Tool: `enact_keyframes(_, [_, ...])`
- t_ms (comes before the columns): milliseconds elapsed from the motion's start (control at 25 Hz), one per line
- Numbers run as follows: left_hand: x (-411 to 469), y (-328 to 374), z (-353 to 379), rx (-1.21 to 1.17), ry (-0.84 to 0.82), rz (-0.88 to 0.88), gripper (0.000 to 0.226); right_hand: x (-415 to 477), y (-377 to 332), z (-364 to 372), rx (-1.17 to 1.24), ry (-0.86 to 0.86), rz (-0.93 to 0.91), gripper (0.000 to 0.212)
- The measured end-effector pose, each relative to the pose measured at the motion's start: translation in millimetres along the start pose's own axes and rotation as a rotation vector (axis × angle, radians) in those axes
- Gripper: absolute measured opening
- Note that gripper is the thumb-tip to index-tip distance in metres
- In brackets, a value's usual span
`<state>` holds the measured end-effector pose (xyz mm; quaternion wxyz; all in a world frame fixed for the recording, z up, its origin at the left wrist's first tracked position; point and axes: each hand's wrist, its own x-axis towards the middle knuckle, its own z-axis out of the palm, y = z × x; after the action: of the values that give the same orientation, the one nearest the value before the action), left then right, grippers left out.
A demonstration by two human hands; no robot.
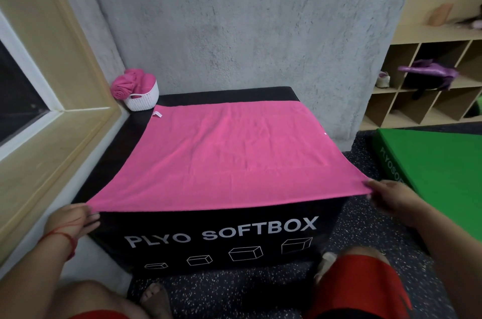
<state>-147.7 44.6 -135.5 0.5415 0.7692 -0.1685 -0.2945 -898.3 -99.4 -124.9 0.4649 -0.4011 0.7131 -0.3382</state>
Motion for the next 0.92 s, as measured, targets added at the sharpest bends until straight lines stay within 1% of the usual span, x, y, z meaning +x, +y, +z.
enact_keyframes(80, [3.3,3.9,-0.3,0.000,0.010,0.019,0.025,-6.9,-17.3,-3.8,0.060,0.071,-0.055,0.026])
enact_keyframes(160, [3.8,4.7,-3.2,0.033,0.011,0.008,0.029,-14.1,-28.4,-2.7,0.108,0.081,-0.078,0.022])
enact_keyframes(280, [1.7,1.5,-3.9,0.011,0.008,0.039,0.028,-21.6,-31.3,-2.2,0.119,0.122,-0.118,0.008])
enact_keyframes(360, [-2.7,1.5,-4.3,0.013,-0.031,0.048,0.026,-23.2,-31.7,-3.8,0.125,0.134,-0.126,0.007])
enact_keyframes(440, [-4.5,2.9,-5.0,-0.040,-0.065,0.038,0.028,-23.7,-33.3,-2.9,0.226,0.086,-0.111,0.013])
enact_keyframes(520, [-2.1,4.0,-7.7,-0.118,-0.120,0.054,0.031,-22.9,-36.2,-0.9,0.471,-0.012,-0.108,0.020])
enact_keyframes(560, [-0.7,5.8,-9.6,-0.135,-0.144,0.076,0.034,-23.0,-38.6,-0.9,0.564,-0.053,-0.119,0.022])
enact_keyframes(600, [0.3,7.8,-11.4,-0.122,-0.163,0.107,0.037,-23.7,-40.3,-1.6,0.606,-0.093,-0.141,0.024])
enact_keyframes(640, [-0.6,11.1,-12.7,-0.078,-0.178,0.145,0.039,-23.2,-42.0,-2.6,0.595,-0.123,-0.173,0.028])
enact_keyframes(680, [-1.6,16.1,-13.5,-0.029,-0.172,0.188,0.038,-25.4,-45.3,-2.5,0.526,-0.142,-0.213,0.031])
enact_keyframes(720, [-4.9,23.4,-13.1,0.005,-0.155,0.229,0.033,-25.5,-49.0,-2.7,0.415,-0.122,-0.248,0.031])
enact_keyframes(760, [-7.3,31.8,-11.8,0.029,-0.120,0.257,0.024,-28.2,-54.2,-3.1,0.312,-0.081,-0.279,0.028])
enact_keyframes(840, [-12.2,52.3,-6.8,0.093,-0.021,0.332,0.008,-31.5,-68.6,-5.7,0.219,0.033,-0.321,0.023])
enact_keyframes(880, [-12.9,60.7,-5.1,0.137,0.039,0.400,0.006,-33.1,-76.3,-7.7,0.202,0.093,-0.338,0.020])
enact_keyframes(920, [-11.4,67.4,-4.7,0.202,0.088,0.471,0.010,-35.1,-83.7,-10.4,0.181,0.146,-0.347,0.016])
